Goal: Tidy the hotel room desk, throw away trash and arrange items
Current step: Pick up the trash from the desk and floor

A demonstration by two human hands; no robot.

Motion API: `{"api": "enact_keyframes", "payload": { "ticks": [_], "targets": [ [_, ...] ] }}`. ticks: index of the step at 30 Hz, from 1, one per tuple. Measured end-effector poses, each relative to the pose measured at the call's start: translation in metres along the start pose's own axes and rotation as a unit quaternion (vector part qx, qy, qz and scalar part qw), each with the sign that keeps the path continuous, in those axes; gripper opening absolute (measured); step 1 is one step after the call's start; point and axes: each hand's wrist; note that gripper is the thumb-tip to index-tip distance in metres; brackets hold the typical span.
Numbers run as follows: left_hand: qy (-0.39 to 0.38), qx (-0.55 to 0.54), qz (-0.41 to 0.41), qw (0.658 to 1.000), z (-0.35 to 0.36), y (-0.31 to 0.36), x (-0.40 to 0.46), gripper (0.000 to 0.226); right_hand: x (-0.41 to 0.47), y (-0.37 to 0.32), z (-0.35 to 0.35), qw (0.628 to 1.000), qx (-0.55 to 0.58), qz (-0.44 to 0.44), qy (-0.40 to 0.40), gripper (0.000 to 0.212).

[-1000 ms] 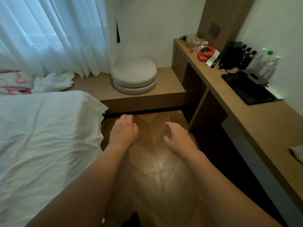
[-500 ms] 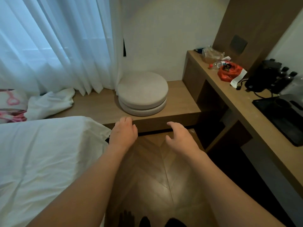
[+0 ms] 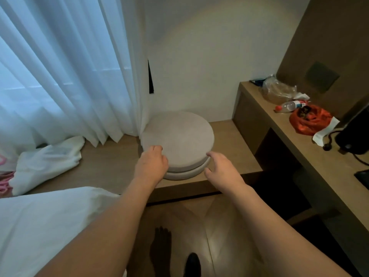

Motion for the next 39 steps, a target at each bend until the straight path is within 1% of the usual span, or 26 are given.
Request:
{"api": "enact_keyframes", "payload": {
  "ticks": [3, 7, 11, 14, 17, 18, 20, 23, 26, 31, 34, 39],
  "targets": [
    [0.002, -0.008, 0.003, 1.0, -0.006, 0.014, 0.056, 0.035, 0.046, -0.003, -0.02, 1.0, 0.003, 0.004, 0.004, 0.058],
    [-0.011, -0.002, 0.041, 0.999, 0.009, 0.039, 0.124, 0.036, 0.096, 0.012, -0.042, 0.999, 0.017, 0.039, 0.025, 0.058],
    [-0.043, -0.022, 0.095, 0.994, 0.044, 0.068, 0.196, 0.034, 0.141, 0.036, -0.06, 0.992, 0.029, 0.104, 0.06, 0.059],
    [-0.07, -0.007, 0.142, 0.987, 0.066, 0.09, 0.249, 0.035, 0.171, 0.052, -0.072, 0.982, 0.036, 0.162, 0.088, 0.061],
    [-0.094, 0.003, 0.2, 0.975, 0.08, 0.123, 0.299, 0.036, 0.196, 0.065, -0.09, 0.962, 0.058, 0.229, 0.137, 0.061],
    [-0.096, 0.002, 0.21, 0.973, 0.081, 0.134, 0.308, 0.036, 0.198, 0.068, -0.095, 0.958, 0.06, 0.239, 0.144, 0.061],
    [-0.111, -0.004, 0.256, 0.96, 0.091, 0.167, 0.329, 0.034, 0.198, 0.081, -0.108, 0.945, 0.07, 0.271, 0.169, 0.06],
    [-0.143, -0.013, 0.331, 0.933, 0.112, 0.223, 0.339, 0.032, 0.183, 0.104, -0.127, 0.916, 0.091, 0.33, 0.207, 0.061],
    [-0.176, -0.018, 0.412, 0.894, 0.136, 0.275, 0.323, 0.036, 0.162, 0.131, -0.141, 0.884, 0.114, 0.385, 0.239, 0.062],
    [-0.244, 0.006, 0.48, 0.843, 0.178, 0.343, 0.292, 0.041, 0.134, 0.178, -0.153, 0.848, 0.129, 0.434, 0.275, 0.06],
    [-0.256, 0.023, 0.489, 0.833, 0.193, 0.38, 0.289, 0.039, 0.123, 0.209, -0.169, 0.832, 0.136, 0.45, 0.294, 0.06],
    [-0.24, 0.037, 0.475, 0.846, 0.203, 0.433, 0.307, 0.037, 0.132, 0.255, -0.201, 0.822, 0.158, 0.452, 0.309, 0.059]
  ]
}}
Point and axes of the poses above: each hand's wrist, its own x-axis towards the middle knuckle, its own z-axis out of the palm, y = z × x
